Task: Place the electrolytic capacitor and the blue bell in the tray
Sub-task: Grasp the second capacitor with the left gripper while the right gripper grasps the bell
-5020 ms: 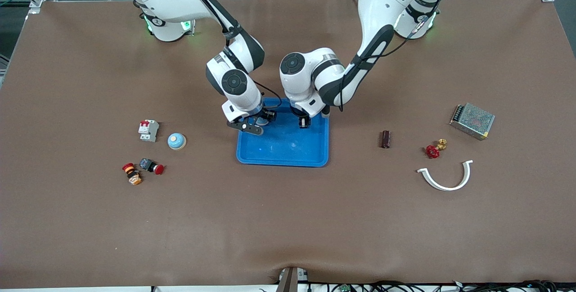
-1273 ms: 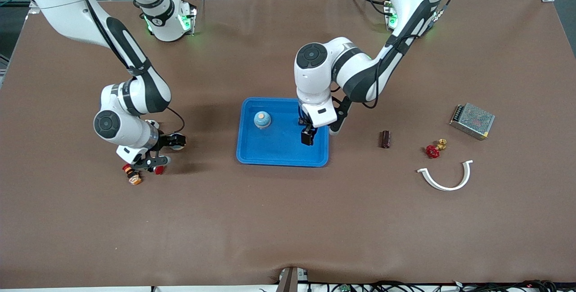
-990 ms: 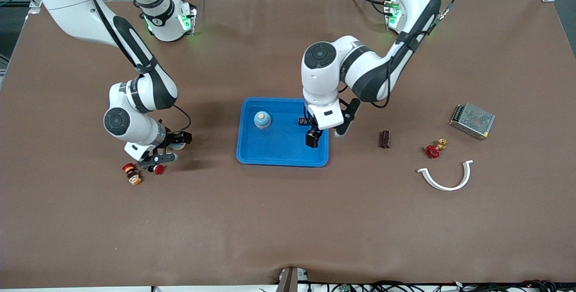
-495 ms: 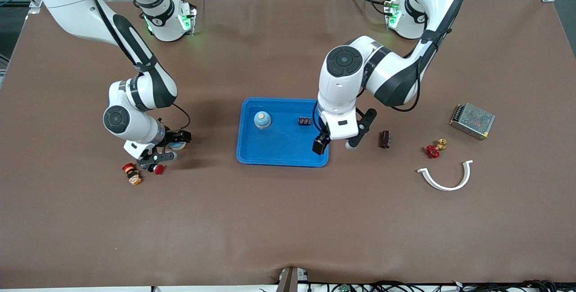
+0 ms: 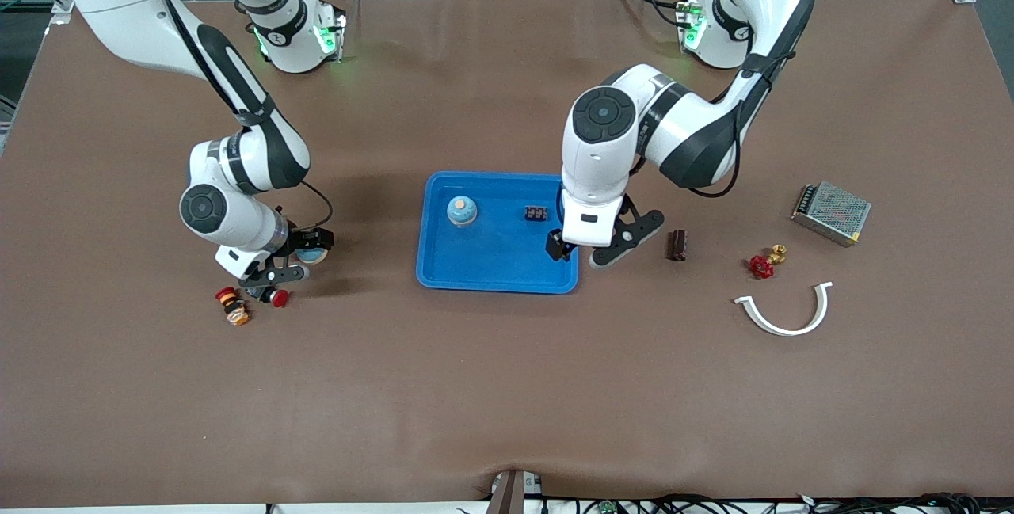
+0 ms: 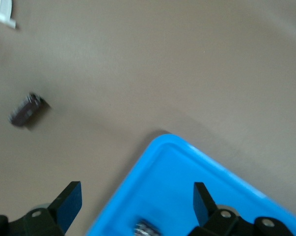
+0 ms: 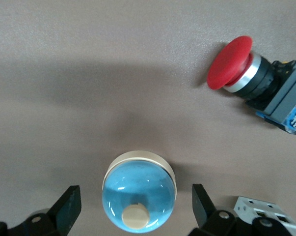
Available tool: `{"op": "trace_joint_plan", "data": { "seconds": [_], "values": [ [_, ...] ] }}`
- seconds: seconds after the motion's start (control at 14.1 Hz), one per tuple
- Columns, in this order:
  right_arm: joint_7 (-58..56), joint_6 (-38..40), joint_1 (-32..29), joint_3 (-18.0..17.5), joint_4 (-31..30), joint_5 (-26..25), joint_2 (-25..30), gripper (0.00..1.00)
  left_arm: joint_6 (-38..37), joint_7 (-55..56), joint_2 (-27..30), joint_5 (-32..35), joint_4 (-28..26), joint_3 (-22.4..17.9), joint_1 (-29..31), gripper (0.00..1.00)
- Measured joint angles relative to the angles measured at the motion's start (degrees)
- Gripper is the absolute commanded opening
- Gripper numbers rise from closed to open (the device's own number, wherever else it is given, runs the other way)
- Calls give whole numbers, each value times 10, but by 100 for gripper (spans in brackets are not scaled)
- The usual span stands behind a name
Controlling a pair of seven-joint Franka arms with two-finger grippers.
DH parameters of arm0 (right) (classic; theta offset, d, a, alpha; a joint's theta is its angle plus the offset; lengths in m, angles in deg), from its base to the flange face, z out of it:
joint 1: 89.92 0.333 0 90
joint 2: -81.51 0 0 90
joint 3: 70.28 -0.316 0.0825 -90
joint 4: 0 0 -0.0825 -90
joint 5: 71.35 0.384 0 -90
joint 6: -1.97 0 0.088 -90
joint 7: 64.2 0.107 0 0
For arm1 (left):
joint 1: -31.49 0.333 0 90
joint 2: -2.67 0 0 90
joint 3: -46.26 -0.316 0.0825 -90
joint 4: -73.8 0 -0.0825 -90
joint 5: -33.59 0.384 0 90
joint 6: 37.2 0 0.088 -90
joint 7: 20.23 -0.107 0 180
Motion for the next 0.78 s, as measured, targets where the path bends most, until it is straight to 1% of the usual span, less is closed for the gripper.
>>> {"op": "trace_joint_plan", "data": {
  "seconds": [0.21, 0.57, 0.78],
  "values": [
    [0, -15, 0, 0, -14, -1, 0, 100, -17, -110, 0, 0, 0, -2, 20, 100],
    [0, -21, 0, 0, -21, -1, 0, 100, -20, -192, 1, 1, -4, -2, 60, 100],
    [0, -22, 0, 0, -22, -1, 0, 100, 13, -235, 11, 1, -33, 2, 99, 100]
  ]
}}
